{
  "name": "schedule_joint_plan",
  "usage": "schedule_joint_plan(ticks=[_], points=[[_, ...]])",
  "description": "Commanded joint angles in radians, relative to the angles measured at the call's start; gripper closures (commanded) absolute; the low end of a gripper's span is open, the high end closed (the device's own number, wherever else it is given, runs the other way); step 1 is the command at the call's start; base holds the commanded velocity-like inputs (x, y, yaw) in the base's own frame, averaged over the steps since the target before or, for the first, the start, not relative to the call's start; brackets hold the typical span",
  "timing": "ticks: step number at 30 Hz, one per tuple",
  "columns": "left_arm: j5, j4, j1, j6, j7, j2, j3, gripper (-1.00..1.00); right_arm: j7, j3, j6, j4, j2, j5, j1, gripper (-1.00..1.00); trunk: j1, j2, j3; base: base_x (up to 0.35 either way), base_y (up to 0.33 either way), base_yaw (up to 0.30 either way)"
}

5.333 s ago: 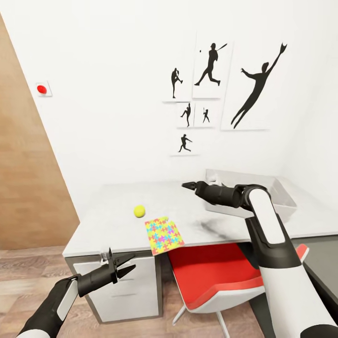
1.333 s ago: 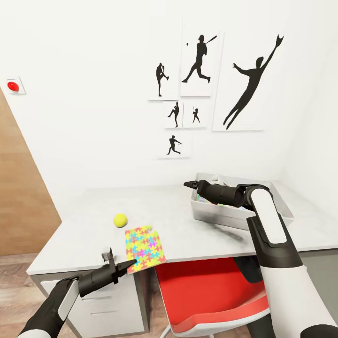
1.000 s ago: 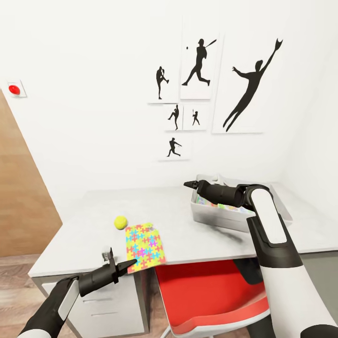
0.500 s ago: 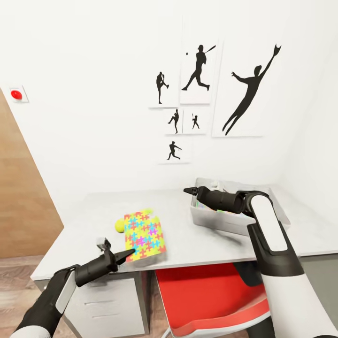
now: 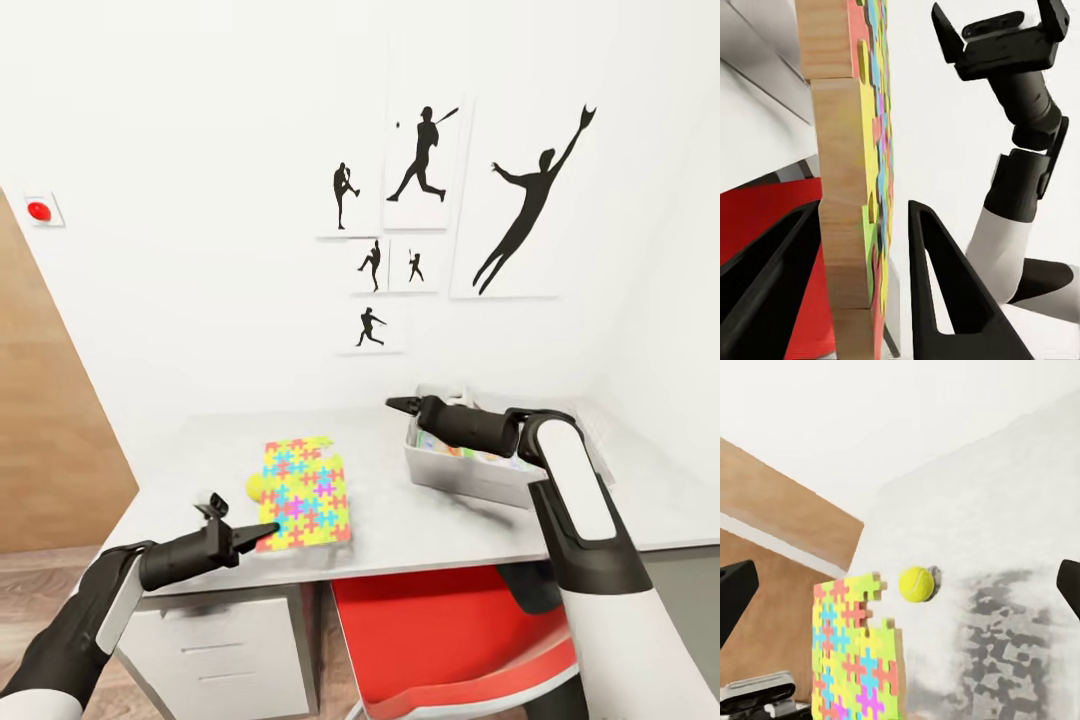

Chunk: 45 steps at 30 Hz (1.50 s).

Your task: Put all the toys in the child's room - the three board games (two on the bed and one on the table), the two jigsaw puzzles on the table, and the tennis ball on the table - inside the toy box on the table in the child's room.

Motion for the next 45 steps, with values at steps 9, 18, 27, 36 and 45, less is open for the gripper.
schedule_joint_plan(ticks=[9,18,27,36,45], points=[[0.001,-0.001,-0.002,0.03,-0.001,0.009,-0.016,1.0,0.59,-0.025,-0.003,-0.002,-0.11,-0.01,0.218,-1.0,-0.035,0.063,0.027,0.0,0.0,0.0],[0.001,-0.003,-0.002,0.03,-0.001,0.007,-0.037,1.0,0.792,-0.081,-0.065,-0.002,-0.113,0.011,0.455,-1.0,-0.069,0.126,0.055,-0.091,0.0,0.0],[0.003,-0.046,-0.002,0.035,-0.003,0.007,-0.05,1.0,0.863,-0.133,-0.116,-0.001,-0.115,0.1,0.463,-1.0,-0.104,0.189,0.084,-0.006,0.0,0.0],[0.004,-0.05,-0.002,0.035,-0.003,0.007,-0.05,1.0,0.882,-0.157,-0.118,-0.001,-0.115,0.108,0.464,-1.0,-0.138,0.252,0.121,0.0,0.0,-0.099],[0.005,-0.061,-0.004,0.036,-0.004,0.008,-0.046,1.0,0.883,-0.158,-0.118,0.0,-0.115,0.109,0.464,-1.0,-0.173,0.315,0.162,0.0,0.0,-0.2]])
